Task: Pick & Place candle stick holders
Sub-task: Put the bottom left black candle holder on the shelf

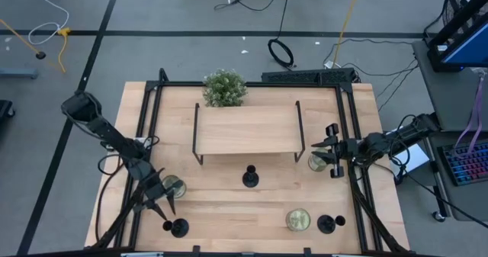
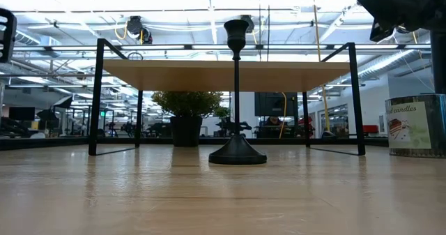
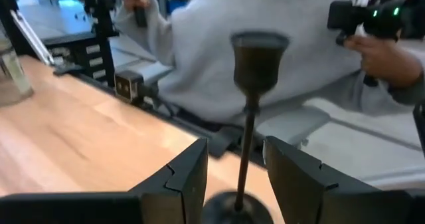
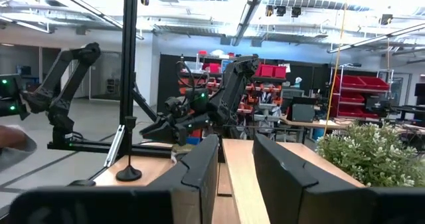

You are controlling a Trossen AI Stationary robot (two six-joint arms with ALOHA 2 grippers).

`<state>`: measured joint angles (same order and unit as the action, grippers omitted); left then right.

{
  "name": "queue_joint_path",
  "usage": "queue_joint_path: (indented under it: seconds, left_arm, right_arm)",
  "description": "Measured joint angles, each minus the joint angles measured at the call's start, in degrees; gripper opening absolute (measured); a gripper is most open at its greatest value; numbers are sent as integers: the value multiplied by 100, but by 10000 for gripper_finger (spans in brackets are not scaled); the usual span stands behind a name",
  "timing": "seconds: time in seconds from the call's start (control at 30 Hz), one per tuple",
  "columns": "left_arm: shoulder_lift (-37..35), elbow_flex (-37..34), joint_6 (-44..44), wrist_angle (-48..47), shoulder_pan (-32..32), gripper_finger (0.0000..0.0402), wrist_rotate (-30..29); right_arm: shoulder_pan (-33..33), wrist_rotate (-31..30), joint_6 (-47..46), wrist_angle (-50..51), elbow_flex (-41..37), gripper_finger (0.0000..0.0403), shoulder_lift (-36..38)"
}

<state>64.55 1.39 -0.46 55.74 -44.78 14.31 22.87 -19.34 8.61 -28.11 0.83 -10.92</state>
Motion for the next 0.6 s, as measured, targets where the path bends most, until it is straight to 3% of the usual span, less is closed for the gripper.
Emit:
queue_joint_path:
  seconds: [0.1, 0.6]
  left_arm:
    - [270, 34, -4, 310, -41, 156, 2]
    - [1677, 905, -464, 139, -105, 155, 13]
  right_arm:
    - [1, -1, 1, -23, 1, 91, 0]
    - [-1, -6, 132, 0, 2, 91, -31]
